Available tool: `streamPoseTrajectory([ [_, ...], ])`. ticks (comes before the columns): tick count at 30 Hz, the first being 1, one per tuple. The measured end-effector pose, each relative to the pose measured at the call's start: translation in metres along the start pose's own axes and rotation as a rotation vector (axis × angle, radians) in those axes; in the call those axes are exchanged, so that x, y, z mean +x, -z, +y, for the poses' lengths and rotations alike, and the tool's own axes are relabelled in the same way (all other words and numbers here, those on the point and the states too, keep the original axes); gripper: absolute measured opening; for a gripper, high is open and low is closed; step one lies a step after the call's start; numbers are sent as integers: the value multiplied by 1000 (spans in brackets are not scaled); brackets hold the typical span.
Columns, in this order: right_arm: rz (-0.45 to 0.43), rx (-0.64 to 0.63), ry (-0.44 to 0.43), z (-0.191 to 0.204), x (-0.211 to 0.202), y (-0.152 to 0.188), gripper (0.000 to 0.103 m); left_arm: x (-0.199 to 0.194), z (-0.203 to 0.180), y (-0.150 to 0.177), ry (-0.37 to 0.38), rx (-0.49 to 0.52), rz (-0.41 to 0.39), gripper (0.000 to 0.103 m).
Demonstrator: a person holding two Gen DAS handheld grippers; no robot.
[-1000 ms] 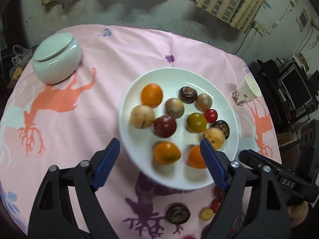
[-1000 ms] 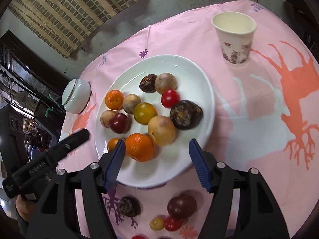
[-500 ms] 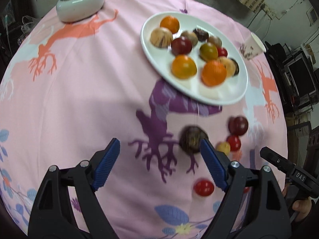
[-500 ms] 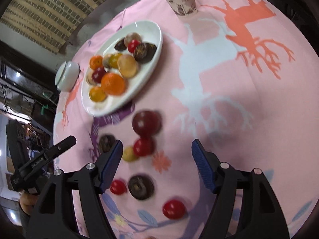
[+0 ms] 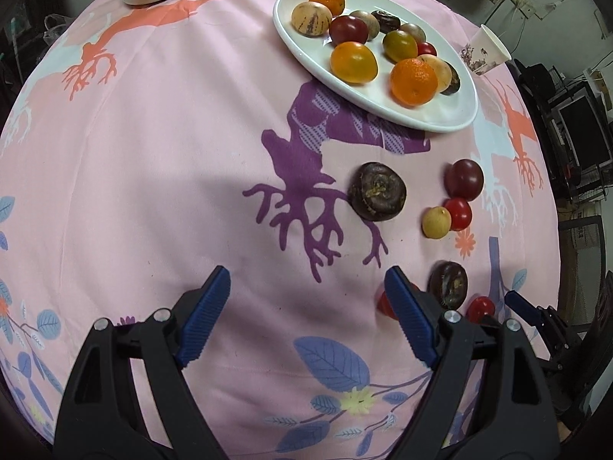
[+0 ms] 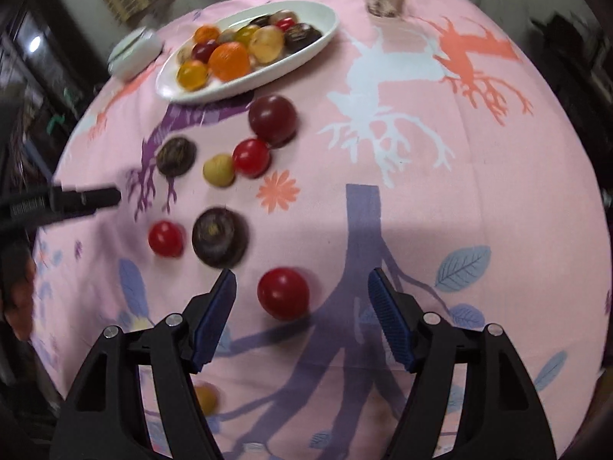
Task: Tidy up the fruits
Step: 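Move both grippers back toward the fruit cluster, then grasp a red tomato with the left gripper while the right grasps another red tomato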
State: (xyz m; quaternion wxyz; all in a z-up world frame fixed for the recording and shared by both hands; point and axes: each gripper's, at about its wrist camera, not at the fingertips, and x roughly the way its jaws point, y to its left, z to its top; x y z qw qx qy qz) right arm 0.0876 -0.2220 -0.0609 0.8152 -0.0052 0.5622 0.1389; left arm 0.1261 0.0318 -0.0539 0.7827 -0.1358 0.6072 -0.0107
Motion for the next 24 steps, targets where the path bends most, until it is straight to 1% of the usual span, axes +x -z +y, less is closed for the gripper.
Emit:
streamPoseTrajectory([
  [1, -3, -15, 9, 2, 1, 1, 62, 0, 0, 0, -2, 0, 0, 85],
  [2, -8, -28, 18, 3, 3, 2, 53, 0, -1, 0, -3, -1, 1, 85],
  [3, -7, -37, 16, 4, 4, 2, 49, 1, -2, 0, -2, 0, 2, 85],
  [6, 0, -59, -14, 7, 10, 1, 43, 4, -6, 1, -3, 15, 12, 85],
  [7, 6, -72, -22, 10, 11, 2, 39, 5, -7, 2, -3, 20, 15, 85],
  [9, 20, -99, -24, 16, 15, 3, 37, 8, -10, 4, 4, 30, 27, 85],
  [11, 34, -123, -31, 20, 18, 4, 30, 11, -16, 8, 10, 49, 35, 85],
  [13, 30, -137, -23, 23, 18, 4, 30, 14, -24, 14, 16, 89, 46, 85],
  [18, 38, -130, -46, 18, 18, 2, 29, 19, -45, 25, 16, 196, 49, 85],
  [22, 41, -114, -58, 14, 18, 2, 29, 24, -55, 29, 34, 226, 50, 85],
  [24, 41, -105, -64, 13, 18, 2, 29, 25, -56, 30, 58, 212, 44, 81],
])
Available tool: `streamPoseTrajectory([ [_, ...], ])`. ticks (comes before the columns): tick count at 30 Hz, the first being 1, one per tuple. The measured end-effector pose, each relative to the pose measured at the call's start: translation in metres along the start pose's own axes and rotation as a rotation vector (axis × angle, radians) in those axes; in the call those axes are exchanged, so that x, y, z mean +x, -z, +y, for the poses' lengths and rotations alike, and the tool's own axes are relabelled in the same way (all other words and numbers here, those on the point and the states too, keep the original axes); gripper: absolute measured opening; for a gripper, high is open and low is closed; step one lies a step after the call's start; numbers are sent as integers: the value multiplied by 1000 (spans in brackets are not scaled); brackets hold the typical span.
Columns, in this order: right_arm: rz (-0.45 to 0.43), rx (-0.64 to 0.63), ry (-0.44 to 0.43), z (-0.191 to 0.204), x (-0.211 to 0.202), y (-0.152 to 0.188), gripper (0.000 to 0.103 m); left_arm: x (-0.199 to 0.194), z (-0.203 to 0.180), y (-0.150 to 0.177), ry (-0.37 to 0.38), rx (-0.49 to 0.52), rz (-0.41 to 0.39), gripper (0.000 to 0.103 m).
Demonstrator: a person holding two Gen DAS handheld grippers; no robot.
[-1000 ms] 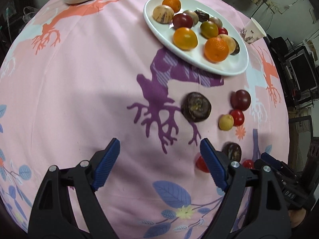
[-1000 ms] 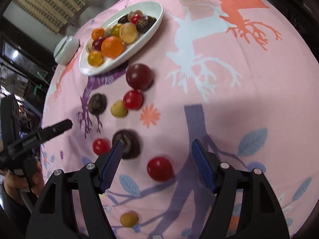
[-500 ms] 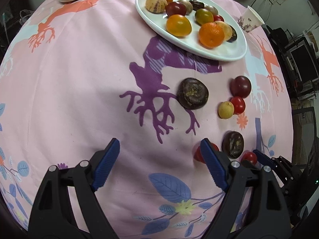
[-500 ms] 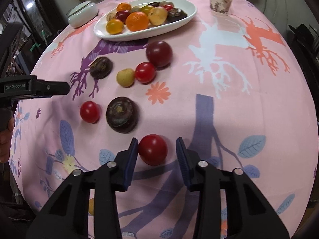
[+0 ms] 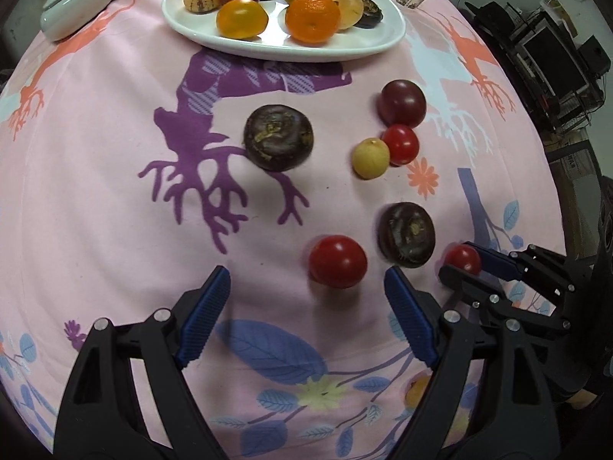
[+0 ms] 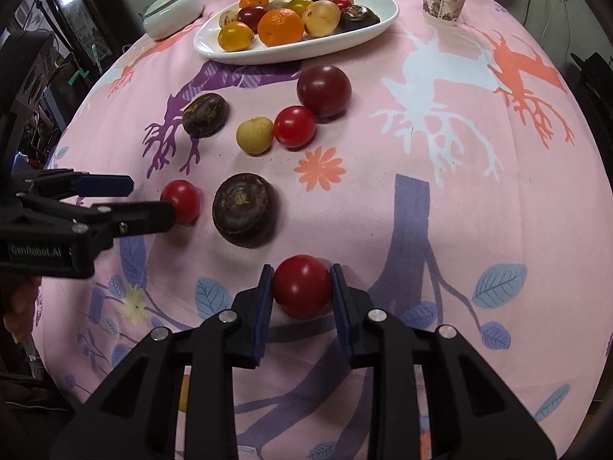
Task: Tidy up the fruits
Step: 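Grasp a red tomato with the left gripper while the right grasps another red tomato, then carry both red tomatoes onto the white plate and open both grippers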
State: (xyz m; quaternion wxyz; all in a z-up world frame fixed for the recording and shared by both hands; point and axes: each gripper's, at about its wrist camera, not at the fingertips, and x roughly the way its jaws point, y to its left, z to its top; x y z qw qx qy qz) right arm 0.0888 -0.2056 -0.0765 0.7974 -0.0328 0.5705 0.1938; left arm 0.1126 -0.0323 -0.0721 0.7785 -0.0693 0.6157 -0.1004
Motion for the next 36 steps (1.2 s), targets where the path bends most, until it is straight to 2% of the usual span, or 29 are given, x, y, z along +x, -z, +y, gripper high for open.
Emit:
streamPoseTrajectory([
  [3, -10, 15, -2, -2, 0, 1, 29, 6, -2, 0, 2, 12, 14, 71],
  [7, -14, 33, -13, -6, -1, 2, 29, 8, -5, -1, -19, 24, 2, 69],
  [8, -14, 32, -11, -6, -1, 2, 29, 8, -5, -2, -32, 28, -5, 66],
  [10, -14, 28, -7, -5, -1, 2, 29, 9, -10, -5, -45, 50, -28, 48],
  [11, -15, 24, -3, -5, -2, 3, 29, 10, -14, -6, -44, 74, -38, 31],
  [13, -16, 7, 8, -3, -2, 3, 29, 8, -19, -5, -76, 117, -62, 31],
  [15, -16, -6, 16, -1, -2, 4, 29, 3, -19, -5, -78, 124, -93, 31],
  [27, -70, 46, -23, -13, -23, -18, 29, -35, 18, -23, -31, -10, -142, 31],
  [32, -122, 54, -49, -14, -41, -38, 29, -51, 23, -38, -32, -8, -186, 31],
  [36, -195, 59, -55, -19, -61, -69, 29, -70, 27, -58, -45, 13, -246, 31],
])
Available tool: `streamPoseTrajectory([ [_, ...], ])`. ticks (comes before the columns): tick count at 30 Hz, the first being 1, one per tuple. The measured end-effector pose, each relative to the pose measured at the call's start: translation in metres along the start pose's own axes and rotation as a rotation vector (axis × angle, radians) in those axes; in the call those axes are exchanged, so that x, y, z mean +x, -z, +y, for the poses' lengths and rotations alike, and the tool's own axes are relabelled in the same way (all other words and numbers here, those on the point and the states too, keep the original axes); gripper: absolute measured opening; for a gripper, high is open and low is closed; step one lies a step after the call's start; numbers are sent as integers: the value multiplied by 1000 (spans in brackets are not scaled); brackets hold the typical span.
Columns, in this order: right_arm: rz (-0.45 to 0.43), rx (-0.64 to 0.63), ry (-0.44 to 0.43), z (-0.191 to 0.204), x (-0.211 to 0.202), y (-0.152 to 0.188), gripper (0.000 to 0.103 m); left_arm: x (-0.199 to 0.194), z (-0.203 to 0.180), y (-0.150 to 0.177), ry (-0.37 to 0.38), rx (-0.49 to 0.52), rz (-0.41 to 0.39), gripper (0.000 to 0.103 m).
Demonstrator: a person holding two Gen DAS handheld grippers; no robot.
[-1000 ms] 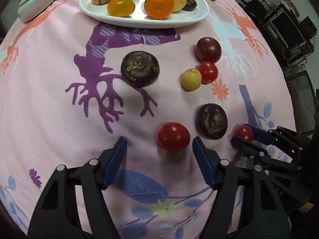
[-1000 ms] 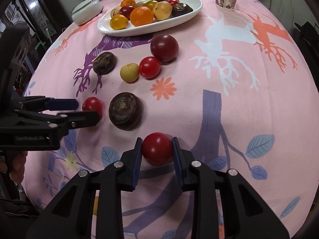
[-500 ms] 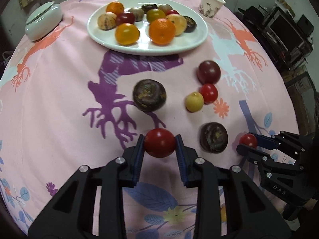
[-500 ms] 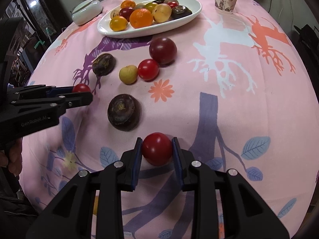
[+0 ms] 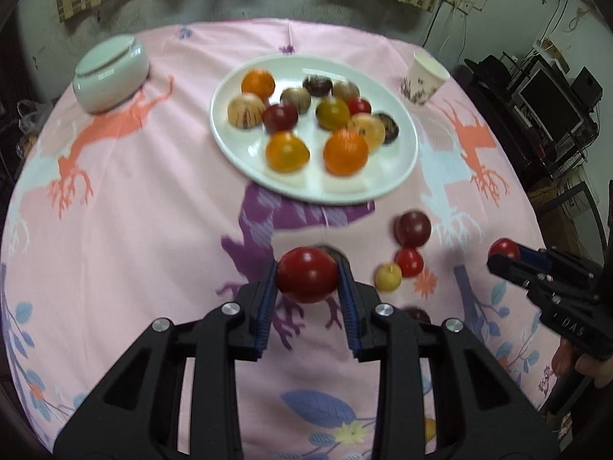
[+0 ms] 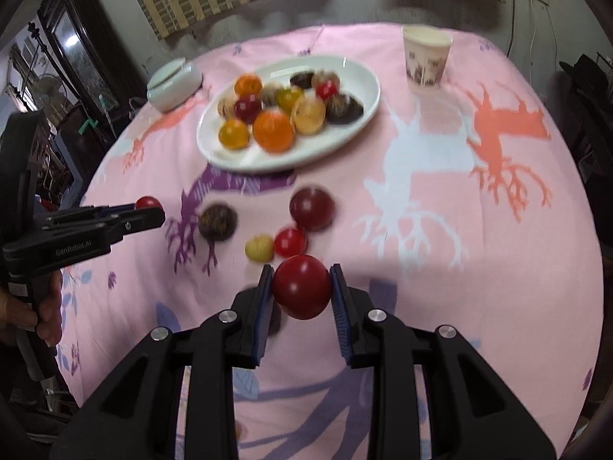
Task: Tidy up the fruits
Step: 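Carry both red tomatoes onto the white plate and open both grippers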
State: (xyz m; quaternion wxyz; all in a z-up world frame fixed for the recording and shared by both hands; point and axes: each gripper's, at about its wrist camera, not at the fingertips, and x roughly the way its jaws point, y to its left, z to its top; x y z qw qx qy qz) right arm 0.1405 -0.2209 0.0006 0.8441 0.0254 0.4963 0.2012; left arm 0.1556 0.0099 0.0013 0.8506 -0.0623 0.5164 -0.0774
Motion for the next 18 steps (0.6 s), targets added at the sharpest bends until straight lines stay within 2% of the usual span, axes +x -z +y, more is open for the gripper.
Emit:
streamPoseTrajectory([
  [4, -71, 2, -19, -1, -10, -35, 30, -11, 3, -30, -9, 29, -64, 31],
  [9, -113, -13, -40, 0, -3, -75, 30, -10, 8, -62, -16, 43, -106, 31],
  [18, -99, 38, -88, -4, 46, -122, 30, 32, 19, -100, -12, 24, -82, 31],
])
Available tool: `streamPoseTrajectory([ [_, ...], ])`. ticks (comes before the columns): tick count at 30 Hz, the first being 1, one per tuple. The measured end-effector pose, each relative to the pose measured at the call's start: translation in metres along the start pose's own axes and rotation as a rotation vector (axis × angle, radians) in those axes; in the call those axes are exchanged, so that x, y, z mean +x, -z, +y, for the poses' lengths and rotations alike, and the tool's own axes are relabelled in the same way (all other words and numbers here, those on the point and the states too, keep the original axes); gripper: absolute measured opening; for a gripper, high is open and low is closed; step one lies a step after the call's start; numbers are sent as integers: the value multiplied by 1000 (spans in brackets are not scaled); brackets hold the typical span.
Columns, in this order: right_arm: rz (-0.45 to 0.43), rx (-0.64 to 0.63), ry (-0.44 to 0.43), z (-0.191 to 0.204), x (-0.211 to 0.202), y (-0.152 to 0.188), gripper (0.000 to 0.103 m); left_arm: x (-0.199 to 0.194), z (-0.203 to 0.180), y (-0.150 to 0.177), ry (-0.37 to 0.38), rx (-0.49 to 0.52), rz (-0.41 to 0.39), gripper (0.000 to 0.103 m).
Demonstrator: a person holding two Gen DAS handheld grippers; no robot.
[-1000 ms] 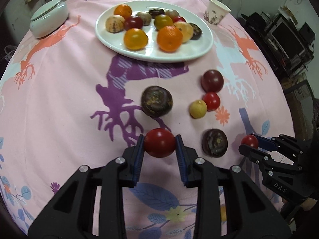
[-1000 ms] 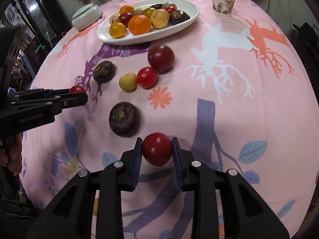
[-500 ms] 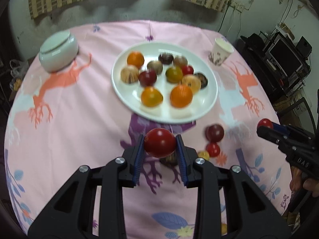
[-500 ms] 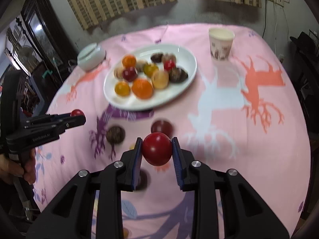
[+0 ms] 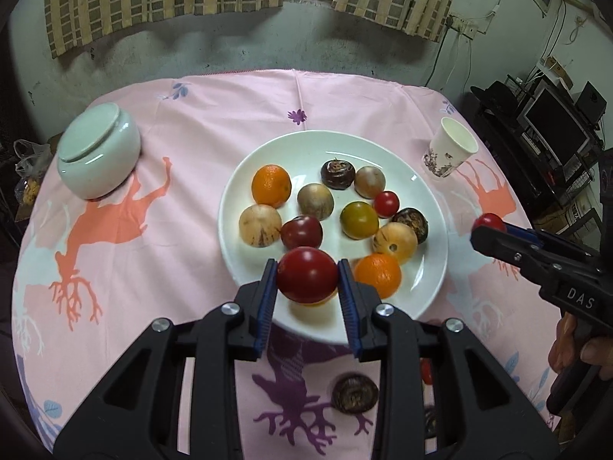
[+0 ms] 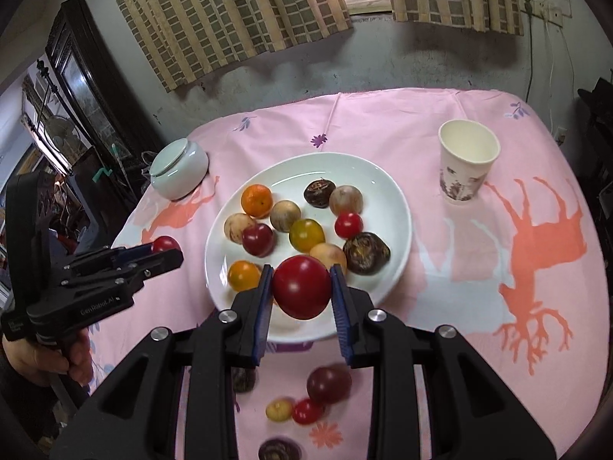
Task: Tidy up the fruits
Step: 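Carry both red tomatoes onto the white plate and open both grippers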
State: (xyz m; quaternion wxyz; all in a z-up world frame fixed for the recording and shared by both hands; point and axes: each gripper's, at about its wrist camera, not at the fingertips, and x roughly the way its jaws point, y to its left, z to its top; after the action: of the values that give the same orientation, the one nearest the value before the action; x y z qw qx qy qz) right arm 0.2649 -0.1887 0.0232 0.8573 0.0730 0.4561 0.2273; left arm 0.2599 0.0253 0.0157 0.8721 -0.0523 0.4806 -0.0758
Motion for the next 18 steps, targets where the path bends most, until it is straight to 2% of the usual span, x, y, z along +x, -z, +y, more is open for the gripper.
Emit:
streamPoseTrajectory([
  [10, 29, 88, -37, -10, 60, -24, 30, 54, -6, -17, 32, 0, 51, 32],
  [18, 40, 97, -33, -12, 83, -28, 30, 76, -8, -20, 28, -7, 69, 34],
])
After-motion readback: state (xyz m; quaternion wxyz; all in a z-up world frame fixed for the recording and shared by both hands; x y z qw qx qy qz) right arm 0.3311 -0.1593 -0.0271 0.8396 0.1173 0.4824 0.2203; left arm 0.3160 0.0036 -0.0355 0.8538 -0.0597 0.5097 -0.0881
